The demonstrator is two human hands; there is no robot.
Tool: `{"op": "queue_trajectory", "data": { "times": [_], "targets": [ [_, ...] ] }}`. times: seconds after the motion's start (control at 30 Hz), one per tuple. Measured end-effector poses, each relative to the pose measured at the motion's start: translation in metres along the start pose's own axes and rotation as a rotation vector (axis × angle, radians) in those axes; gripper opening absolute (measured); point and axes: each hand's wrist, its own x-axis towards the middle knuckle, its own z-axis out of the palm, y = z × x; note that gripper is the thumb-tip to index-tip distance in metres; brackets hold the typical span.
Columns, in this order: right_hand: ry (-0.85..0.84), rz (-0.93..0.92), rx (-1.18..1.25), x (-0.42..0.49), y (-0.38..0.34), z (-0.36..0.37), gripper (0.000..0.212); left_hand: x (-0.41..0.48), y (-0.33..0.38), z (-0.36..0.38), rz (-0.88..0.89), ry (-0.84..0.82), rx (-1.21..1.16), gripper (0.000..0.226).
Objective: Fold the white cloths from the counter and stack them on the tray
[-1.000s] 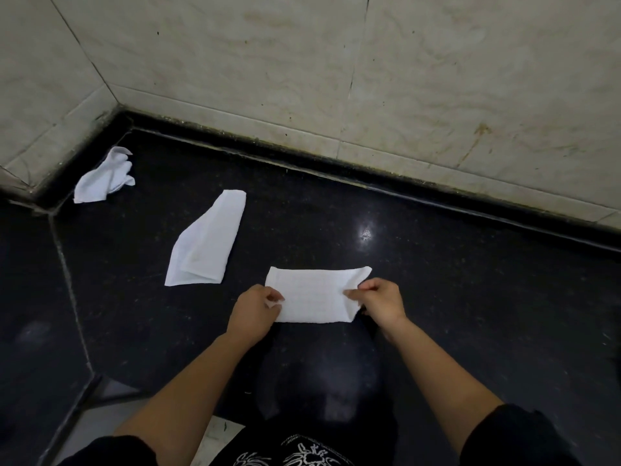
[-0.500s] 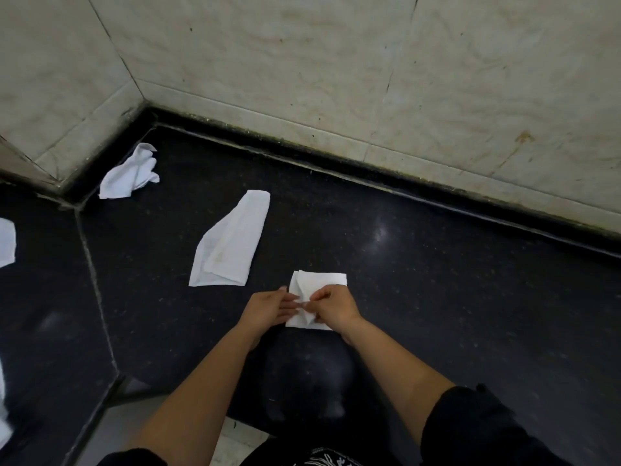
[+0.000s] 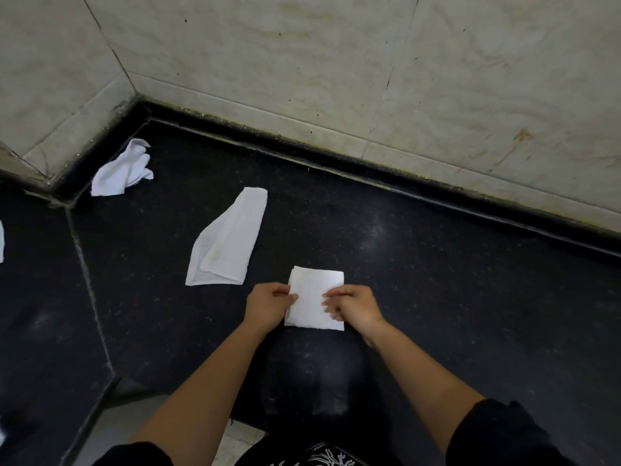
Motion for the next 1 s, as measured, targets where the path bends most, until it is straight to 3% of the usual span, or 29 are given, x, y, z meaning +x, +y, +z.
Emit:
{"op": "queue_trajectory", "data": {
  "times": [0.5, 0.73, 0.9, 1.0],
  "targets": [
    [0.02, 0.026, 0.06, 0.018, 0.003, -0.011, 0.028, -0.012, -0.002, 0.0, 0.165, 0.11, 0.371, 0.027],
    [0.244, -0.067, -0.322, 0.018, 0.012, -0.017, 0.018, -0.012, 0.001, 0.001, 0.104, 0.147, 0.364, 0.026],
    [0.162, 0.075, -0.202, 0.013, 0.009, -0.009, 0.02, -0.012, 0.004, 0.001, 0.065, 0.133, 0.375, 0.023],
    [0.131, 0.066, -0.233, 0.008, 0.004, -0.005, 0.021, -0.012, 0.005, 0.001, 0.035, 0.107, 0.365, 0.022]
  ]
}}
